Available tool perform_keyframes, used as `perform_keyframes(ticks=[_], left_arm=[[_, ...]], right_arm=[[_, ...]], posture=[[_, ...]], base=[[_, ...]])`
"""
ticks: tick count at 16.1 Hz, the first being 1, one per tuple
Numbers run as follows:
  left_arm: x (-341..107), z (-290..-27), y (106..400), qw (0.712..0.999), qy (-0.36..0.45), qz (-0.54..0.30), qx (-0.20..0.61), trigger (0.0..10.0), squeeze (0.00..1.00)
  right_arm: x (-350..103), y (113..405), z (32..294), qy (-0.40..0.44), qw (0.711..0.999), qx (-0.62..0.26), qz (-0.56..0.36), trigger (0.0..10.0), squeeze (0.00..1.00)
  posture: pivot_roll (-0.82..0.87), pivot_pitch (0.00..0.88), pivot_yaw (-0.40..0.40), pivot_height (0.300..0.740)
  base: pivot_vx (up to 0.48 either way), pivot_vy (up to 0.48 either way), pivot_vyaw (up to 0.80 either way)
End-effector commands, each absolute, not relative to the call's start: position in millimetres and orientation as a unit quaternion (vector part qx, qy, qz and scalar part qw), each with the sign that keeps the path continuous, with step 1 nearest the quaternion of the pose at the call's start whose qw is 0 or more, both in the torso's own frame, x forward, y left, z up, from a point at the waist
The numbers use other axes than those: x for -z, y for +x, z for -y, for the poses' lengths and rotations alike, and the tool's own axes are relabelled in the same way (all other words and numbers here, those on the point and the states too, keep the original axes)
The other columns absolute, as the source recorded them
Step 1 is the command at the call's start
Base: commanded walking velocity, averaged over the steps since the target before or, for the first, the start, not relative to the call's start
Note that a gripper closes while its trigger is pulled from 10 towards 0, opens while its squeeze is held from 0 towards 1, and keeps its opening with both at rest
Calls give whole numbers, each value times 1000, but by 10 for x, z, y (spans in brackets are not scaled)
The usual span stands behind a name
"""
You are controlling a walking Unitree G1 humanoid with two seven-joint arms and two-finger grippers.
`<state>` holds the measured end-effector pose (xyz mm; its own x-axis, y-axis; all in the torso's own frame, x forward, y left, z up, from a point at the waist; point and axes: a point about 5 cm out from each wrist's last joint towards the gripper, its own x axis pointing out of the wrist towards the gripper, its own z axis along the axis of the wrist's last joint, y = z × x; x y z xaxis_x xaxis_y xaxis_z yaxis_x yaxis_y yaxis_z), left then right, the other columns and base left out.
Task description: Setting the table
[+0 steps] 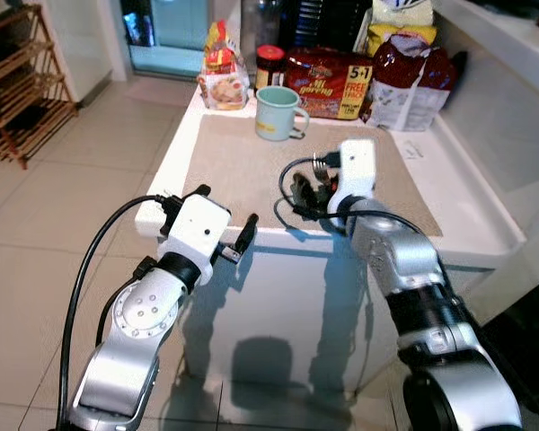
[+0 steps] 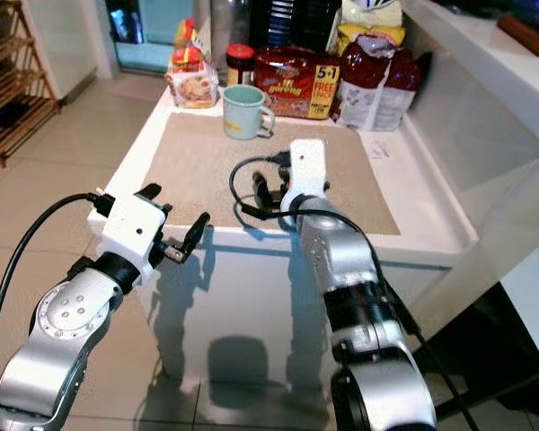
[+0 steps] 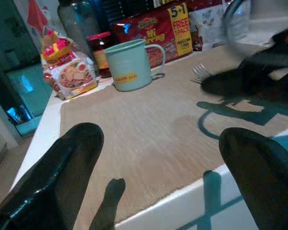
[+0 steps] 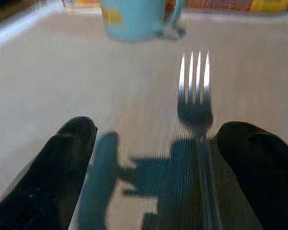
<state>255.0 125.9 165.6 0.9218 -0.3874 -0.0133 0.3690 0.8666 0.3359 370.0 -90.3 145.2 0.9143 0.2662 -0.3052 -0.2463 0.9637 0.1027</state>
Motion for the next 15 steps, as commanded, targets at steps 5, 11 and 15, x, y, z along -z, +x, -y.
perform_keyframes(ticks=[5, 11, 15], left_arm=[[-1664, -1226, 2510, 959, 167, 21, 227, 10000, 0], [-1607, -1203, 2420, 950, 154, -1, 270, 10000, 0], [-1592, -1203, 2416, 949, 155, -6, 274, 10000, 0]], right_arm=[[-1472, 3858, 904, 22, 970, -113, -213, 10000, 0], [-1371, 3867, 920, 17, 964, -104, -244, 1725, 0], [-1360, 3869, 937, 21, 963, -101, -250, 0, 0]], posture=[[102, 0, -96, 740], [107, 0, -95, 740], [99, 0, -90, 740]], base=[[0, 0, 0], [0, 0, 0], [0, 0, 0]])
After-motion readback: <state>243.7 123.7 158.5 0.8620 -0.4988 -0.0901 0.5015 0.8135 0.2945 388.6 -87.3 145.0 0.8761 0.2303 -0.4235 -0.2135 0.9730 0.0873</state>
